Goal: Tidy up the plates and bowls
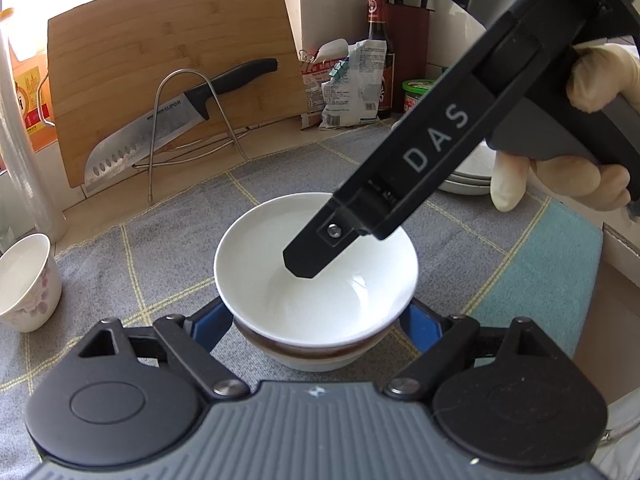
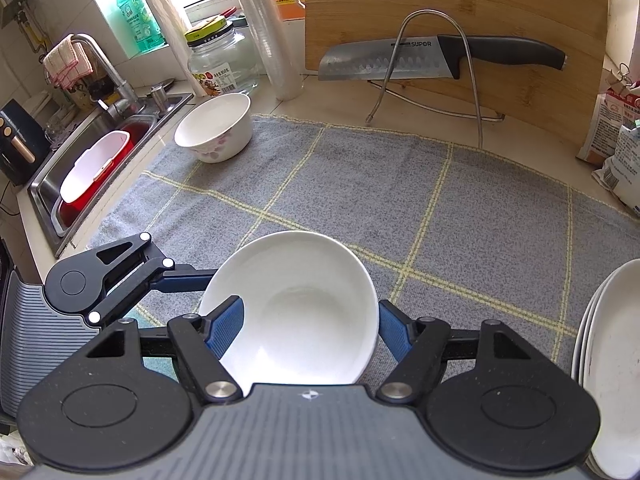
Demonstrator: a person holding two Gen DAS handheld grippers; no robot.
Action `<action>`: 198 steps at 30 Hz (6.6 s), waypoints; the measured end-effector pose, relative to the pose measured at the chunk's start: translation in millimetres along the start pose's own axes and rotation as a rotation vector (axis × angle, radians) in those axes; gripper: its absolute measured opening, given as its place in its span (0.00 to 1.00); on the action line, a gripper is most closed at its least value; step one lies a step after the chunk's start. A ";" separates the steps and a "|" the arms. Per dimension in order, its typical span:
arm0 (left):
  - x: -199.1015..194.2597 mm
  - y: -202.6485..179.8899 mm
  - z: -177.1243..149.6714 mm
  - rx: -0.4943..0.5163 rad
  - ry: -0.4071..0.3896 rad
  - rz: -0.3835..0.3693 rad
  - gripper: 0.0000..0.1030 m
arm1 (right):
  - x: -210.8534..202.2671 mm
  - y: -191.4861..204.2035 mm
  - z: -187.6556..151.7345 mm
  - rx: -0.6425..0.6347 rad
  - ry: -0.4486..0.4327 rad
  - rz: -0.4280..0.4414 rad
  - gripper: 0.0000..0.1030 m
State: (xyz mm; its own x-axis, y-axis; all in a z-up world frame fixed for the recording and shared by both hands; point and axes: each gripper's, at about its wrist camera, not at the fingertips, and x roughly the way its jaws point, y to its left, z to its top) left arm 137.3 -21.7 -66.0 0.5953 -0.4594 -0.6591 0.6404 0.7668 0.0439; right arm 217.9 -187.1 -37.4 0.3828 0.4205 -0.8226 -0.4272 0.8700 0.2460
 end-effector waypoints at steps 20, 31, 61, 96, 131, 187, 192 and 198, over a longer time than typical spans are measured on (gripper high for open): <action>-25.3 1.7 -0.2 0.011 -0.044 0.033 0.94 | -8.5 9.5 3.5 -0.026 -0.063 -0.019 1.00; -45.2 27.7 -5.4 -0.074 -0.057 0.080 0.95 | -6.7 21.4 9.5 -0.039 -0.083 -0.015 1.00; -58.8 129.7 -38.9 -0.255 -0.057 0.244 0.97 | 23.9 84.2 44.5 -0.121 -0.093 -0.067 1.00; 11.7 222.8 -45.7 -0.222 -0.090 0.404 0.97 | 151.1 113.6 163.1 -0.181 -0.043 -0.008 1.00; 17.4 233.3 -43.6 -0.236 -0.138 0.327 0.92 | 206.5 110.2 200.8 -0.222 0.010 0.069 0.74; -63.8 133.2 -26.9 -0.107 -0.108 0.201 0.91 | 79.9 121.7 112.0 -0.142 -0.050 0.036 0.73; -68.0 120.6 -25.1 -0.098 -0.109 0.172 0.91 | 64.7 117.0 98.5 -0.119 -0.059 0.030 0.73; -70.2 104.0 -18.5 -0.068 -0.123 0.140 0.91 | 44.8 107.8 84.2 -0.100 -0.070 0.016 0.74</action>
State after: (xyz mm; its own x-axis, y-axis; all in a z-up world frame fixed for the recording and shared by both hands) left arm 153.1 98.6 -29.0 0.7340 -0.3938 -0.5533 0.5150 0.8539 0.0754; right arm 257.9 -52.9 -4.6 0.4304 0.4538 -0.7803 -0.5115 0.8349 0.2034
